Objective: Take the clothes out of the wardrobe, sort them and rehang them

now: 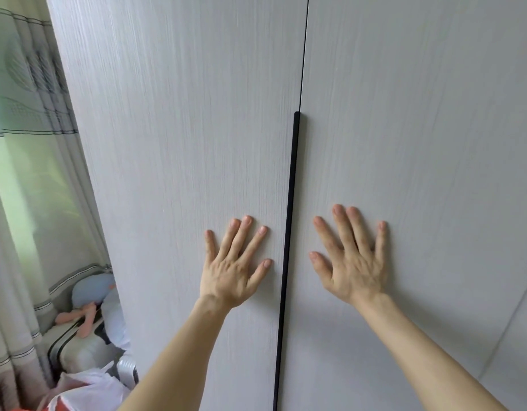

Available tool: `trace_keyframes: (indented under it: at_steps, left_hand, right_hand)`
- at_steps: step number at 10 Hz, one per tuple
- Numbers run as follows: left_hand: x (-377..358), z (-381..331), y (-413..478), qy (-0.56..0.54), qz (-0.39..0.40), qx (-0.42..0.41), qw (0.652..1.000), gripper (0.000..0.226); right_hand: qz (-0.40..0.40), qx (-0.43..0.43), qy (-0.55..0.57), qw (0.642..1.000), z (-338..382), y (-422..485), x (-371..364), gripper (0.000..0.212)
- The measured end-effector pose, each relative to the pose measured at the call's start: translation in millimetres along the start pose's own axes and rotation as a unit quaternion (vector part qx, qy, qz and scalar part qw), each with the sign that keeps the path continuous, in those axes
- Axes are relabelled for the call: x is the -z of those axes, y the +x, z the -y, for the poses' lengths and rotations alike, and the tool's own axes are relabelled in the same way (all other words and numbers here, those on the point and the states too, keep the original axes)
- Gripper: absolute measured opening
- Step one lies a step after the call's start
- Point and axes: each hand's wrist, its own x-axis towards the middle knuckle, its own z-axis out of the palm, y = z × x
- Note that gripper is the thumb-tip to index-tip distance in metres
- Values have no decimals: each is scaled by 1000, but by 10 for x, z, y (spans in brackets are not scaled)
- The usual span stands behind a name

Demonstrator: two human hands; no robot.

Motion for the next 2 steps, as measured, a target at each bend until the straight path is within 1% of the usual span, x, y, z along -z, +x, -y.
trace_keyframes:
  at_steps: [1, 2]
  left_hand:
    - [35, -11, 22, 13, 11, -2, 1000, 69]
    - [62, -34, 15, 11, 7, 1, 1000, 71]
  right_hand:
    - [5, -8, 28, 1000, 37, 25, 95, 66]
    - [12, -5, 90, 996, -6, 101, 347, 63]
